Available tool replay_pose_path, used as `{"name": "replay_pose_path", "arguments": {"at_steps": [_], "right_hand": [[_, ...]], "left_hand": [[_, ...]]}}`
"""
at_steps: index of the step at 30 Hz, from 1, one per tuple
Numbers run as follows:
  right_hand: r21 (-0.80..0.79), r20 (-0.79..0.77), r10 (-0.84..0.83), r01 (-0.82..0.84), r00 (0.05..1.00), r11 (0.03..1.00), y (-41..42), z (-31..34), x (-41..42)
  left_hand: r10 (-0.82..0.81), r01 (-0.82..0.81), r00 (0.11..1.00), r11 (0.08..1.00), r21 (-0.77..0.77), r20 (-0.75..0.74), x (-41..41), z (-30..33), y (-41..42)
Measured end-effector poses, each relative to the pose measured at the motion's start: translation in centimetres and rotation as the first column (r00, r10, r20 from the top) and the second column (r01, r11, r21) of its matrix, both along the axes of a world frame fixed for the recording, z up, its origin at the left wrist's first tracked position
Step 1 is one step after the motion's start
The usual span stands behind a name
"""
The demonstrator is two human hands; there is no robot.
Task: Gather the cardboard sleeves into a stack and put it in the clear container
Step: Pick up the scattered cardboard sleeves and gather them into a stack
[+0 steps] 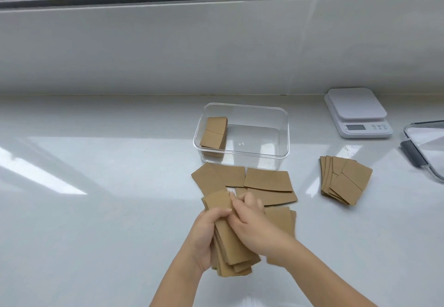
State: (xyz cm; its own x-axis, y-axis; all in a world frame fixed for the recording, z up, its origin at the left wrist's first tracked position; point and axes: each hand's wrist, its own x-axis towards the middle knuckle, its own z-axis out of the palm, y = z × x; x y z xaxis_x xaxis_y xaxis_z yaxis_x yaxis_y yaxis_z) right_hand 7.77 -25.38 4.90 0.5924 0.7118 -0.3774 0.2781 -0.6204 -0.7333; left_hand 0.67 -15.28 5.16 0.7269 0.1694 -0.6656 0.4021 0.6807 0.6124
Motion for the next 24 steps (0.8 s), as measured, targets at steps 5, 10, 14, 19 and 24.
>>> {"name": "replay_pose_path", "arguments": {"at_steps": [5, 10, 14, 19, 24], "right_hand": [[0.142, -0.369, -0.222, 0.291, 0.902, 0.946, 0.1, 0.3, 2.8], [-0.061, 0.246, -0.622, 0.652, 0.744, 0.756, -2.7, -2.2, 9.3], [-0.264, 0.36, -0.584, 0.68, 0.727, 0.684, -2.5, -3.7, 10.4], [-0.414, 0.455, -0.49, 0.664, 0.743, 0.623, -1.3, -4.9, 10.5], [-0.409, 0.366, -0.59, 0.694, 0.719, 0.593, -1.0, -4.8, 11.5]], "left_hand": [[0.119, -0.123, 0.99, 0.99, -0.063, -0.07, 0.6, -0.9, 1.5], [0.244, -0.243, 0.97, 0.964, -0.105, -0.007, 0.6, -1.0, 3.7], [0.302, -0.301, 0.953, 0.952, -0.06, 0.009, 0.7, -1.3, 4.8], [0.372, -0.371, 0.928, 0.928, -0.025, 0.022, 0.6, -1.5, 5.2], [0.43, -0.43, 0.903, 0.903, 0.017, -0.005, -0.2, -1.6, 5.5]]}}
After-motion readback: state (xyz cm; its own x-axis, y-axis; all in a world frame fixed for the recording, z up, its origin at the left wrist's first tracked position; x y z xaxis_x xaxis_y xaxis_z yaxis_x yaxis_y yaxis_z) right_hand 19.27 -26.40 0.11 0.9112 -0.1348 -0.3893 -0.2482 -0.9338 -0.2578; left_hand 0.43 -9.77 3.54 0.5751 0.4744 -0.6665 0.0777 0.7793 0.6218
